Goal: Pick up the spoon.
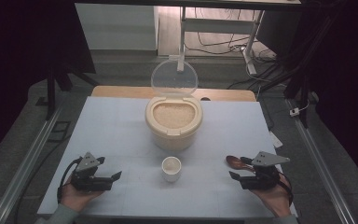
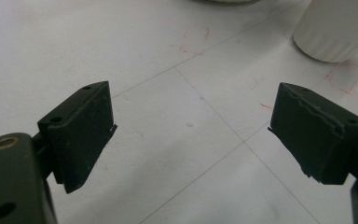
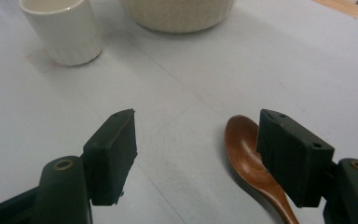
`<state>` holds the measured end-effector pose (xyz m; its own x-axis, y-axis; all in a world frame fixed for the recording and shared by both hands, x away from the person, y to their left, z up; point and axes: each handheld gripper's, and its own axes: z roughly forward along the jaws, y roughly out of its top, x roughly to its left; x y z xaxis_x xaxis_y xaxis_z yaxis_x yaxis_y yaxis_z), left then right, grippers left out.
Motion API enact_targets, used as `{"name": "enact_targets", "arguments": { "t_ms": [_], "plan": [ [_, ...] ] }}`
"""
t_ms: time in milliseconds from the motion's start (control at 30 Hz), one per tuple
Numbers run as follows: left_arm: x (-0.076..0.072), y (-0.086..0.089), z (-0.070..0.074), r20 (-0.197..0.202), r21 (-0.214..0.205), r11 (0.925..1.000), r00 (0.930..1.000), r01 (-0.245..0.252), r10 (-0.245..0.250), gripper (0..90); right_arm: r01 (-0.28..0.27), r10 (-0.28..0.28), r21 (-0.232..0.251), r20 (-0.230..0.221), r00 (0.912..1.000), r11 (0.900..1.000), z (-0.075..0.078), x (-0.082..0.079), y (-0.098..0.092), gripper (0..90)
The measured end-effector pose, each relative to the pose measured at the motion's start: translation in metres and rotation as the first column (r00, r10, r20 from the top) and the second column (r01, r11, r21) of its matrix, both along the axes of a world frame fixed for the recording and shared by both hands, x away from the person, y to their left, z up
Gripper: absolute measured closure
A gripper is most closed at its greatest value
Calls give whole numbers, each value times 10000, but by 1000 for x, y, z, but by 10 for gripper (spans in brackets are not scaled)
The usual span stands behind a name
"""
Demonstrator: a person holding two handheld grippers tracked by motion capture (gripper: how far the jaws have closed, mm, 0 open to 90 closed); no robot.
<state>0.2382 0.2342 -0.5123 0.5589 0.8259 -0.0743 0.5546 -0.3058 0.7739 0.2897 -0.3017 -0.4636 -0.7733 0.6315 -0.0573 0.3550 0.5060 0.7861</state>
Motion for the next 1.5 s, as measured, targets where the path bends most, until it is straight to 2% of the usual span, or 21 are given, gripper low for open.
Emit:
{"name": "enact_targets", "arguments": {
  "t_ms": [233,500,733,1133,1300,1500],
  "plan": [
    [1,-1,0,-37,-46,10000,10000,-14,13,132,-84,81,-327,-111,9999,9994,10,4,1,301],
    [2,1,0,-92,-86,10000,10000,-28,28,130,-292,246,-828,-560,9981,9961,23,17,5,309],
    [3,1,-1,-125,-89,10000,9999,15,-16,129,-202,87,-1307,-878,9961,9912,27,29,1,309],
    [3,0,-2,-173,-8,10000,9998,65,-65,128,-333,-138,-2605,-1766,9842,9649,30,47,-16,309],
    [4,1,-2,-204,-4,10000,9998,54,-54,127,-392,-220,-2922,-2033,9789,9555,29,54,-24,309],
    [4,1,-3,-238,17,10000,9997,48,-48,126,-463,-278,-3125,-2287,9731,9488,27,58,-33,310]
  ]
}}
